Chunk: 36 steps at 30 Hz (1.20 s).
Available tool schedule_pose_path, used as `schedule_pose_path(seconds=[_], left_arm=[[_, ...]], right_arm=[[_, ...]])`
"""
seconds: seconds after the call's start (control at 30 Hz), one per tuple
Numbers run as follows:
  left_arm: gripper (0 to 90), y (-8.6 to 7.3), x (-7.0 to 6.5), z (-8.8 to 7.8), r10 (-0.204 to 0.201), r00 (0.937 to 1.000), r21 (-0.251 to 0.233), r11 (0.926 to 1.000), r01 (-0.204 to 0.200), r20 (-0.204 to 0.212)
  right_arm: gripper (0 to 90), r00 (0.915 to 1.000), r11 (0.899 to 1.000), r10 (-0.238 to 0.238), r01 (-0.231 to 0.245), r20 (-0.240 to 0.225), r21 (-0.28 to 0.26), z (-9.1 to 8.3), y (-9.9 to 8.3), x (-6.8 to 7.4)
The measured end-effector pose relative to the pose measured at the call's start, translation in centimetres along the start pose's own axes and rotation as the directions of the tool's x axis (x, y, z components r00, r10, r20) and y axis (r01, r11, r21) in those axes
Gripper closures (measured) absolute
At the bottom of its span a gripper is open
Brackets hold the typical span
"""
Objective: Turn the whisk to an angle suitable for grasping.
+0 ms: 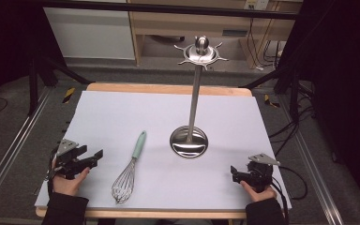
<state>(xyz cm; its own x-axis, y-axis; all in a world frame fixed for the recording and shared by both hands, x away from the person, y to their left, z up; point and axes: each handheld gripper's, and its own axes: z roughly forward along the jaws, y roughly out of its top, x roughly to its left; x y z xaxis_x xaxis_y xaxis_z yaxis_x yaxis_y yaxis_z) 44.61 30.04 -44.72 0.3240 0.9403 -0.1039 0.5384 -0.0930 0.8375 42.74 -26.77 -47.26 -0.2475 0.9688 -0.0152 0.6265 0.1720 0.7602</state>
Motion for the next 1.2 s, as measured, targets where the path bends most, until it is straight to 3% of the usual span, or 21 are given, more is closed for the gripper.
schedule_pose_path(seconds=[0.3, 0.73, 1.2], left_arm=[[29.0, 0.5, -1.2, -0.3, 0.021, 0.9995, -0.008, 0.9997, -0.021, 0.024], [28.8, 1.4, -2.9, -0.4, 0.042, 0.997, -0.009, 0.9991, -0.041, 0.066], [27.8, 2.9, -5.5, 0.2, 0.099, 0.9896, 0.005, 0.995, -0.1, 0.105]], right_arm=[[7.7, 0.9997, 1.0, 0.024, -0.024, 0.004, -0.005, -0.2, -0.1, -0.2], [7.9, 0.9999, 1.0, 0.016, -0.016, 0.002, -0.015, -0.5, 0.0, 0.2], [7.8, 0.9999, 1.0, 0.012, -0.012, -0.004, -0.013, -0.5, 0.1, 0.5]])
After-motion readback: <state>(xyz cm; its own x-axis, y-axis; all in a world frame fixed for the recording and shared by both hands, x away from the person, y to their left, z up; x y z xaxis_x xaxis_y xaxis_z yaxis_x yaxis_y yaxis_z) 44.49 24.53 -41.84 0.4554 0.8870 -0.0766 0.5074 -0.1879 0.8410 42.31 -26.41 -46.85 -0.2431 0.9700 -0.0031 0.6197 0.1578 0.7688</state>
